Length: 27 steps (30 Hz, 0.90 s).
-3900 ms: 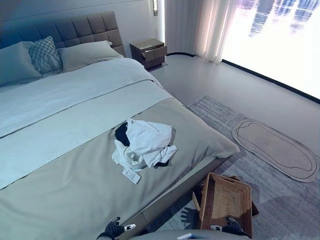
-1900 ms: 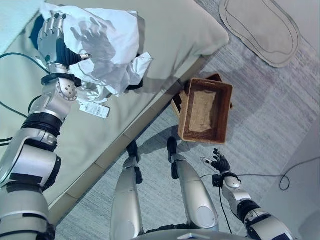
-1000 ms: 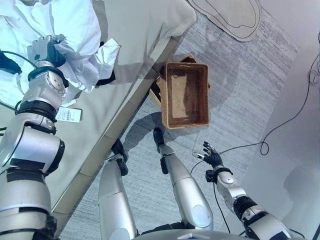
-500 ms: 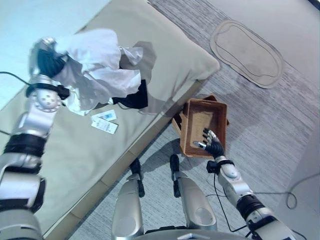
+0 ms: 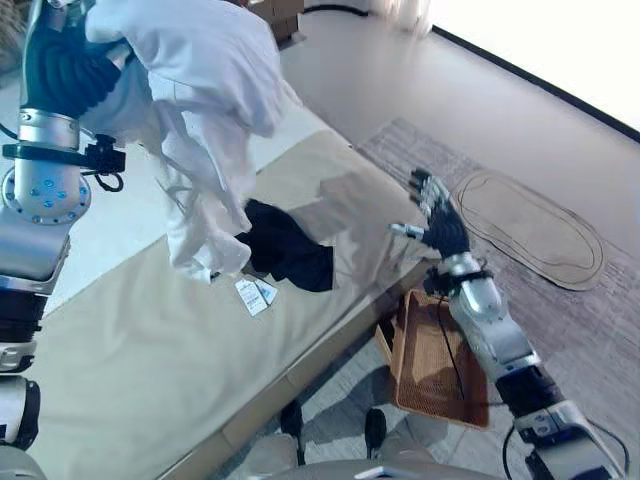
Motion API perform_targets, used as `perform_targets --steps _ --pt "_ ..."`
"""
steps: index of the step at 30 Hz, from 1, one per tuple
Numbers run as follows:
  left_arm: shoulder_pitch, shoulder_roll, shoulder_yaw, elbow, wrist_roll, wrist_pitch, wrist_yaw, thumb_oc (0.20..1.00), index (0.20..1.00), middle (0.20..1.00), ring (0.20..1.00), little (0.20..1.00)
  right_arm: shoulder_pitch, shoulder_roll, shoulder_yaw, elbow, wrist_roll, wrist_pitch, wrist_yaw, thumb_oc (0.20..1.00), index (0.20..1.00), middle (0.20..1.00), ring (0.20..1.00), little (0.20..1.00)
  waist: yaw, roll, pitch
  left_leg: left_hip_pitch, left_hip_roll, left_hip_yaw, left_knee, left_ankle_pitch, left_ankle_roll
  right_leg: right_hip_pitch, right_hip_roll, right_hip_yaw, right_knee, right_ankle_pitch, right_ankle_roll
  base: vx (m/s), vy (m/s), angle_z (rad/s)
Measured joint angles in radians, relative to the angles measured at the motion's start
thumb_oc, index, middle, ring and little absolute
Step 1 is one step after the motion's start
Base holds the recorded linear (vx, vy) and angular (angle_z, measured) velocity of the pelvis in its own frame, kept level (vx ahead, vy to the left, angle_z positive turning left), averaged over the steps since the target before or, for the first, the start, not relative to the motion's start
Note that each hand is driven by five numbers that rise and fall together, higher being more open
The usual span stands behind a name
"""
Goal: Pick up clothes into the bucket
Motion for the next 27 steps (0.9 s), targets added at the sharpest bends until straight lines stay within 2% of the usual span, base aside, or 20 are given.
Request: perform_targets --steps 10,15,21,24,27 --pt "0.006 -0.003 -0.096 -0.081 -0.077 -0.007 -0.111 0.2 0.2 0.2 0.2 0.2 -0.265 -0.069 0.058 -0.17 -0.003 0.007 -0.019 1.0 1.0 1.0 1.0 1.0 0.008 0.007 -0.037 0.058 0.011 -0.023 -0.022 0.008 -0.007 0.061 0.015 -0.021 -0.005 -0.001 0.0 0.03 0.002 0.08" --pt "0.064 -0.008 -0.096 -0.111 -0.122 -0.007 -0.143 0.2 0.2 0.2 0.2 0.2 -0.342 -0.105 0.149 -0.173 0.124 0.007 0.008 1.0 1.0 1.0 1.0 1.0 0.007 0.004 -0.063 0.058 0.017 -0.03 -0.027 0.011 -0.01 0.063 0.022 -0.024 -0.005 -0.001 0.0 0.0 0.003 0.01" --pt "0.152 0.003 -0.102 -0.173 -0.191 -0.007 -0.194 0.2 0.2 0.2 0.2 0.2 -0.399 -0.235 0.305 -0.169 0.333 0.036 0.08 1.0 1.0 1.0 1.0 1.0 0.025 -0.014 -0.091 0.054 0.025 -0.038 -0.027 0.015 -0.016 0.061 0.033 -0.031 -0.006 -0.001 0.0 -0.01 -0.002 0.02" --pt "0.15 0.033 -0.155 -0.174 -0.232 -0.006 -0.209 0.2 0.2 0.2 0.2 0.2 -0.477 -0.28 0.418 -0.17 0.444 0.061 0.14 1.0 1.0 1.0 1.0 1.0 0.025 -0.035 -0.104 0.045 0.031 -0.048 -0.027 0.019 -0.023 0.057 0.039 -0.042 -0.006 -0.001 0.0 -0.02 -0.005 0.08" --pt "0.15 0.072 -0.201 -0.176 -0.231 -0.003 -0.217 0.2 0.2 0.2 0.2 0.2 -0.535 -0.309 0.479 -0.175 0.522 0.072 0.185 1.0 1.0 1.0 1.0 1.0 0.026 -0.052 -0.113 0.036 0.033 -0.053 -0.027 0.024 -0.026 0.049 0.043 -0.045 -0.005 -0.001 0.0 -0.02 0.001 0.04"
